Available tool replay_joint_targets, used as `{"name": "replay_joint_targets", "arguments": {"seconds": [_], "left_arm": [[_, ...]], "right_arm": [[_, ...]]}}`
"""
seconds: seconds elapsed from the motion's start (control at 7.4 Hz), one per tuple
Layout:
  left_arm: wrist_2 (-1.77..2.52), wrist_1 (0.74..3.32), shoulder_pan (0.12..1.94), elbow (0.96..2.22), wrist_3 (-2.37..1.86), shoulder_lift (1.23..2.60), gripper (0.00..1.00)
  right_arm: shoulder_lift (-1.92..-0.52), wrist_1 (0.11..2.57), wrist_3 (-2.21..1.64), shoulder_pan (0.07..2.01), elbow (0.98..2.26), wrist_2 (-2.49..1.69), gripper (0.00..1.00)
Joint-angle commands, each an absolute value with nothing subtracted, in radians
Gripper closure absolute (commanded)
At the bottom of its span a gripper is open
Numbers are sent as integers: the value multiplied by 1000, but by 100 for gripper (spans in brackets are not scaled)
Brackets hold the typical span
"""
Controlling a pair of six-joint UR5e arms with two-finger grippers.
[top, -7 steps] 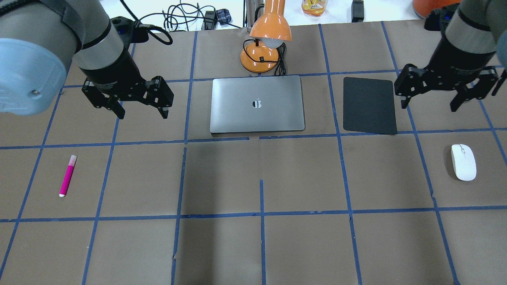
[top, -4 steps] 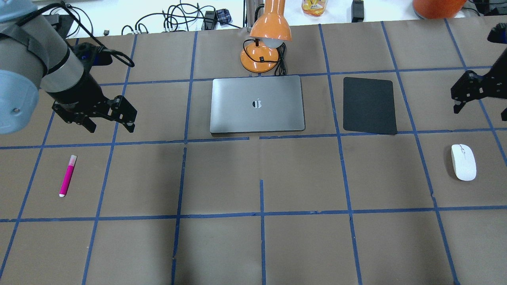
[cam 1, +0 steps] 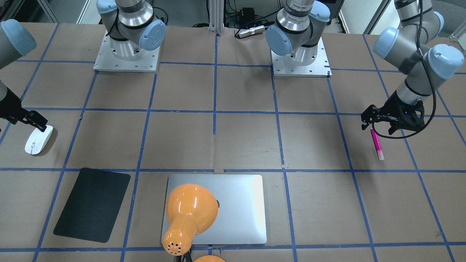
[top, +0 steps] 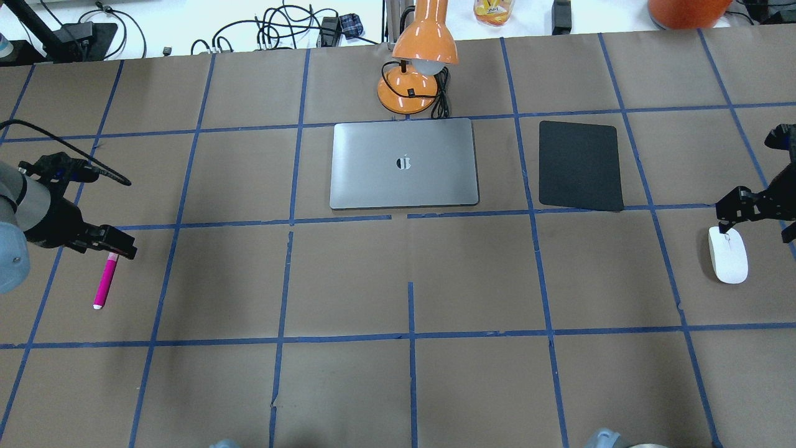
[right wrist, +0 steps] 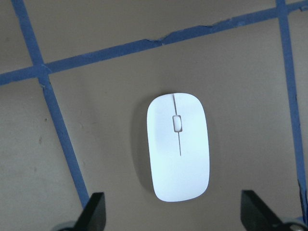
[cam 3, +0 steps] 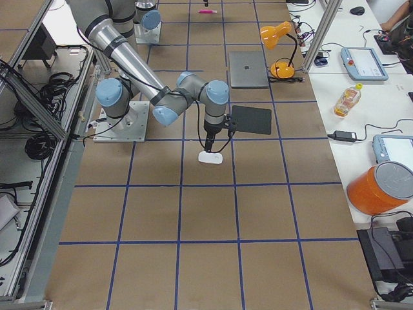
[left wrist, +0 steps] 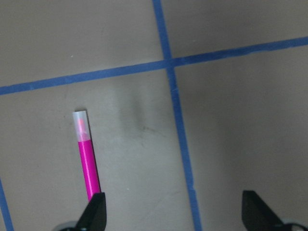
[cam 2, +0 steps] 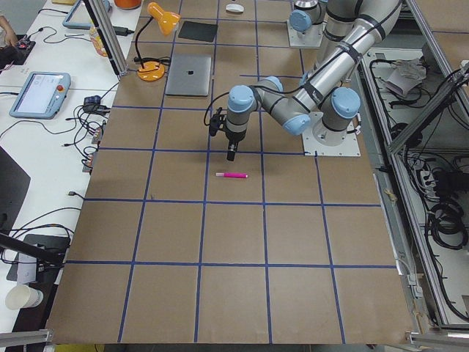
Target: Place pen and mouse around notebook
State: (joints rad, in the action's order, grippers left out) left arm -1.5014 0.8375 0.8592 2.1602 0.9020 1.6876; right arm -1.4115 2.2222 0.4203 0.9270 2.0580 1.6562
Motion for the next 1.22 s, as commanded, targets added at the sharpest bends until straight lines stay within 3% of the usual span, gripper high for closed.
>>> {"name": "replay_joint_targets", "arguments": {"seconds": [0.0, 0.27, 0.41, 0.54, 1.08], "left_arm": [[-1499, 719, 816, 2160, 942, 1822, 0], [-1496, 675, 790, 2155, 933, 1884, 15], [-1496, 663, 790, 2160, 907, 1888, 73], [-1497, 661, 790, 2163, 875, 1881, 100], [-1500, 678, 798, 2163, 826, 1856, 100]], "right_arm": [[-1350, 2281, 443, 913, 2062, 1606, 0], [-1299, 2327, 474, 891, 2060, 1603, 0], [-1286, 2335, 477, 881, 2060, 1601, 0], [-1267, 2335, 476, 879, 2059, 1591, 0], [-1258, 2336, 477, 879, 2057, 1595, 0]]}}
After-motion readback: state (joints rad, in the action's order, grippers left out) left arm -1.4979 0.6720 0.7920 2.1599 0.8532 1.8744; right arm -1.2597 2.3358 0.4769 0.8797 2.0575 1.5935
